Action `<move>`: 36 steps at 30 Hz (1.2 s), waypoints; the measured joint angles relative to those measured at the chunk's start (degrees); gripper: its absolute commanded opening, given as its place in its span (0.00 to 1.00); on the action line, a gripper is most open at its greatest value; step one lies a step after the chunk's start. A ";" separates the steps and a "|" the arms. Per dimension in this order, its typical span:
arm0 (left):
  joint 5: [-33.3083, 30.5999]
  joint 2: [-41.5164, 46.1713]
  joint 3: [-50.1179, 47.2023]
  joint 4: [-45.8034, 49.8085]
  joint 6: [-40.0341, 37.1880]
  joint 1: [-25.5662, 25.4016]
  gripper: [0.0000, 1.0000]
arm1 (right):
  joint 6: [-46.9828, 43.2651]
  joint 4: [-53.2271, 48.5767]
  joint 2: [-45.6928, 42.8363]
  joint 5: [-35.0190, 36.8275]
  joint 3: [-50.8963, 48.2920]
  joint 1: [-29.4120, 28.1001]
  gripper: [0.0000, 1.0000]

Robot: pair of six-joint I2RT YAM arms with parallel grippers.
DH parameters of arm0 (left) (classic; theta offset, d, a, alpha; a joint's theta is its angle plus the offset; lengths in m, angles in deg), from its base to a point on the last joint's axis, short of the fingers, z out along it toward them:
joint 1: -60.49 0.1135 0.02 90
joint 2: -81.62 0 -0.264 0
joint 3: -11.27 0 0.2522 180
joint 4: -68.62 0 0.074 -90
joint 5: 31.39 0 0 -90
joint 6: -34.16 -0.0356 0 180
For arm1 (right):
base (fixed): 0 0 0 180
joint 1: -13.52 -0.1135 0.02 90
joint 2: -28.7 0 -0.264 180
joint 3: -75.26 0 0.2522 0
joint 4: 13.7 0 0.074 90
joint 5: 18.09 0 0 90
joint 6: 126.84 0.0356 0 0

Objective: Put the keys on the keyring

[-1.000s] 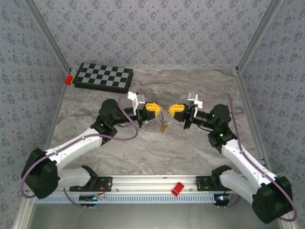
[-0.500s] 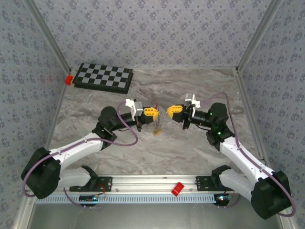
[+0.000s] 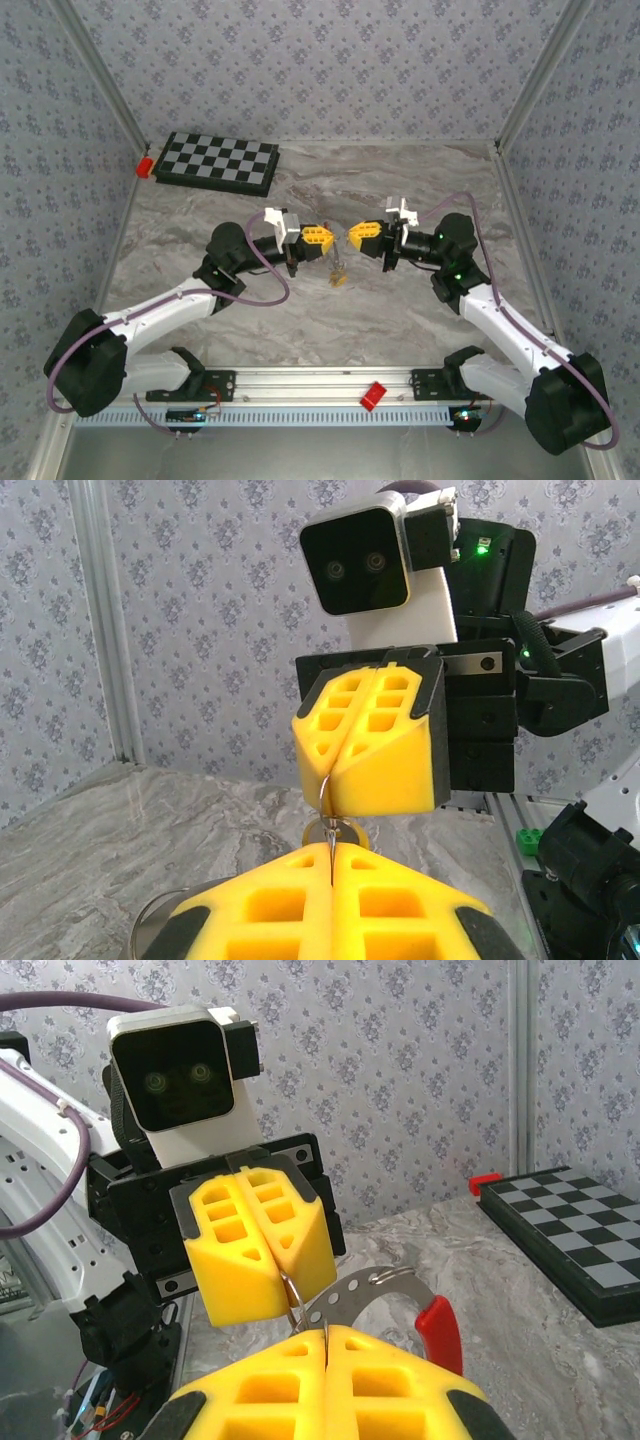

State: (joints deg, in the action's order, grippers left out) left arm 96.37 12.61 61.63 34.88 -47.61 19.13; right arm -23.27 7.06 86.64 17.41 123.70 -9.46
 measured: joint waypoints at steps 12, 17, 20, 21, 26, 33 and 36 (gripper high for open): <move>0.61 0.00 1.18 0.85 0.59 0.00 0.00 | -0.70 -0.48 0.83 -0.90 1.07 -0.83 0.00; 0.61 0.00 1.22 1.01 0.68 0.00 0.00 | -1.09 -0.81 0.85 -0.90 1.22 -1.05 0.00; 0.59 0.00 1.22 1.03 0.68 0.00 0.00 | -1.14 -1.29 0.85 -0.90 1.22 -1.05 0.00; 0.59 0.00 1.22 1.01 0.68 0.00 0.00 | -1.16 -1.38 0.85 -0.90 1.22 -1.05 0.00; 0.59 0.00 1.22 1.03 0.72 0.00 0.00 | -1.55 -1.84 0.83 -0.85 1.22 -1.05 0.00; 0.92 0.00 1.22 1.03 0.87 0.00 0.00 | -1.57 -2.19 0.83 -0.85 1.22 -1.44 0.00; 1.29 0.00 1.22 1.03 0.87 0.00 0.00 | -2.14 -2.64 0.83 -0.85 1.27 -1.81 0.00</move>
State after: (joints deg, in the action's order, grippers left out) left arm 97.66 12.61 62.85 35.91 -46.74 19.13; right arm -25.42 4.42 87.47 16.55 124.96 -11.28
